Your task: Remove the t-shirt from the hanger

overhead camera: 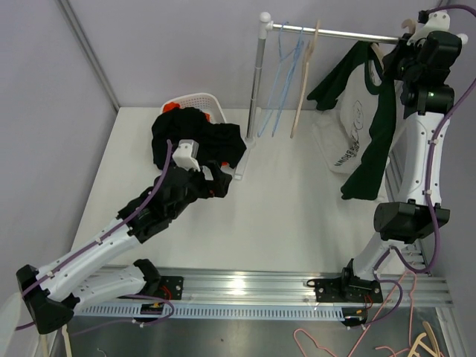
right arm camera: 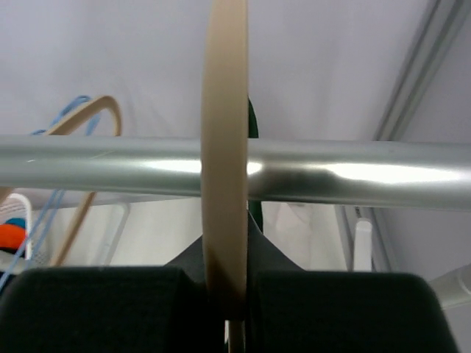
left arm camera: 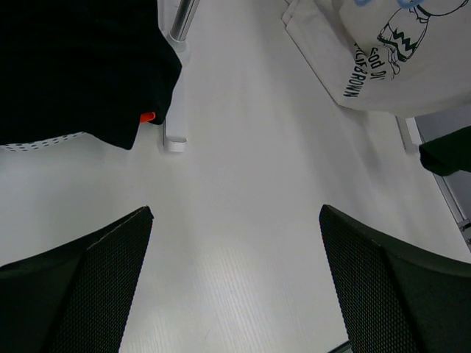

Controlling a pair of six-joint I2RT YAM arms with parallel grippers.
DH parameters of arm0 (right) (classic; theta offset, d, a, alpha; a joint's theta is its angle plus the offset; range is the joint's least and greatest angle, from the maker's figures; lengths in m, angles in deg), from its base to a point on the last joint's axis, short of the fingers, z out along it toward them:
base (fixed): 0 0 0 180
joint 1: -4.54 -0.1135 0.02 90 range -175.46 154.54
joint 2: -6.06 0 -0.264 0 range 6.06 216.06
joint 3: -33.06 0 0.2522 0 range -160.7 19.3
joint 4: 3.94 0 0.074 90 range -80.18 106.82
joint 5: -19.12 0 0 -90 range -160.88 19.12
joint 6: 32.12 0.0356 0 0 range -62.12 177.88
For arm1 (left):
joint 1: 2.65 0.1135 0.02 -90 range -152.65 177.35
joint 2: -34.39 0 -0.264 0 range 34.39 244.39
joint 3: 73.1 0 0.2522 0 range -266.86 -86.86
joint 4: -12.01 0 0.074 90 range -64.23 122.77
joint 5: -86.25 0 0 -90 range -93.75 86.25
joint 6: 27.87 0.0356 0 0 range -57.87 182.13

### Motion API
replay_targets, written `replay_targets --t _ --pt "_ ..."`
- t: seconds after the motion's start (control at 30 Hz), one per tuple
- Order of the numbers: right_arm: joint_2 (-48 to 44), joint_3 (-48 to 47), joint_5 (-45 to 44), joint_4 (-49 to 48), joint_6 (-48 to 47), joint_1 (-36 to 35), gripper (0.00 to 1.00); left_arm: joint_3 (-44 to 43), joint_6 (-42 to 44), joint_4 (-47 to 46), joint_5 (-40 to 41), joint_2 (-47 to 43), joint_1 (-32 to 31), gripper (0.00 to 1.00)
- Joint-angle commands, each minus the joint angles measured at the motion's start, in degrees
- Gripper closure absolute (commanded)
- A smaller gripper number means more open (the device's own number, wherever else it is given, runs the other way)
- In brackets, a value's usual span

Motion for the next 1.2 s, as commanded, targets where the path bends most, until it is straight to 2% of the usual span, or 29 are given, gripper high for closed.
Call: replay_targets --t 0.0,0.3,0.33,0.37,0.67,0.8,0.93,0.97,1.0,1.03,1.17 --pt "-3.47 -0.16 5.13 -8.67 2.92 -0.90 1.00 -0.90 1.22 -0.86 1.80 -1.07 -1.09 0.01" --pt "-0.93 0.27 9.98 -8.40 4.51 -2.93 1.00 0.86 0.95 -2.36 1.45 -1.16 -1.45 0.01" --pt "-0.75 0.27 9.20 -8.48 4.59 -3.10 0.88 0.78 0.95 -2.27 1.37 -1.08 -1.45 0.00" --pt "-0.57 0.27 8.76 -8.66 4.68 -3.10 0.83 0.86 0.95 -2.36 1.37 -0.99 -1.45 0.01" --pt "2.68 0.10 6.30 -12.97 3.63 -3.54 0.80 1.13 1.22 -2.10 1.45 -1.16 -1.53 0.00" --pt "4.70 -2.54 6.20 -10.69 3.45 -3.72 0.84 1.21 1.39 -1.92 1.72 -1.16 -1.53 0.00" --pt "3.65 -1.32 3.93 -9.45 1.88 -4.94 0.80 1.04 1.30 -1.75 1.54 -1.16 -1.53 0.01" --pt "2.69 0.00 3.75 -9.62 1.78 -5.21 0.83 1.13 1.22 -1.74 1.54 -1.16 -1.62 0.00" --pt "2.33 0.62 3.66 -9.71 1.78 -5.21 0.95 1.21 1.13 -1.74 1.54 -1.08 -1.62 0.00" --pt "1.98 1.06 3.22 -9.63 1.70 -5.39 1.00 1.21 1.13 -1.74 1.54 -1.07 -1.62 0.01" --pt "1.54 0.45 4.36 -9.54 2.13 -5.39 1.00 0.95 1.22 -1.75 1.45 -0.72 -1.71 0.00"
